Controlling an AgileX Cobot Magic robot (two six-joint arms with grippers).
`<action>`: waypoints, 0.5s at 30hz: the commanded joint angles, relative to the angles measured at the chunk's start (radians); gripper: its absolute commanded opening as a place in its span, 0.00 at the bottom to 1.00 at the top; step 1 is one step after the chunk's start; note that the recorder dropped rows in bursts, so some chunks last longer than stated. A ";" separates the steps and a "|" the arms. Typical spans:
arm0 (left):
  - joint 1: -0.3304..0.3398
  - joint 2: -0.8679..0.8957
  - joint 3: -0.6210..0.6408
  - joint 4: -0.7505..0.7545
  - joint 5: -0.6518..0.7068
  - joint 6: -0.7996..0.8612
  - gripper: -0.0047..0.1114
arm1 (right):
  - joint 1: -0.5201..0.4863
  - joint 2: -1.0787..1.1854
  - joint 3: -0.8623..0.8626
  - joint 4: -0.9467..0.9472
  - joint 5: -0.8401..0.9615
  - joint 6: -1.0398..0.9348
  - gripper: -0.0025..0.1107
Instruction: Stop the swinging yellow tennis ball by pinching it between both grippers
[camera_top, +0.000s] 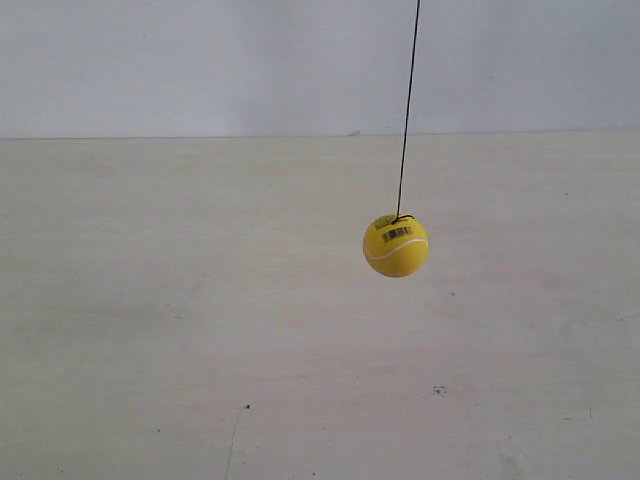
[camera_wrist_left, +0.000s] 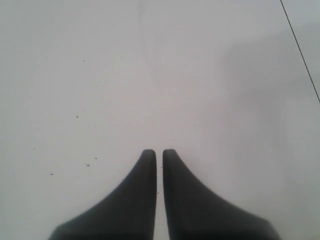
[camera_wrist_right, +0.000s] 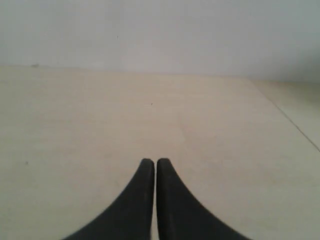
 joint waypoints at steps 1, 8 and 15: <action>0.002 -0.002 0.005 -0.002 0.005 -0.011 0.08 | -0.003 -0.005 0.005 -0.013 0.042 0.017 0.02; 0.002 -0.002 0.005 -0.002 0.005 -0.011 0.08 | -0.003 -0.005 0.005 -0.016 0.048 0.013 0.02; 0.002 -0.002 0.005 -0.002 0.005 -0.011 0.08 | -0.001 -0.005 0.005 -0.016 0.048 0.013 0.02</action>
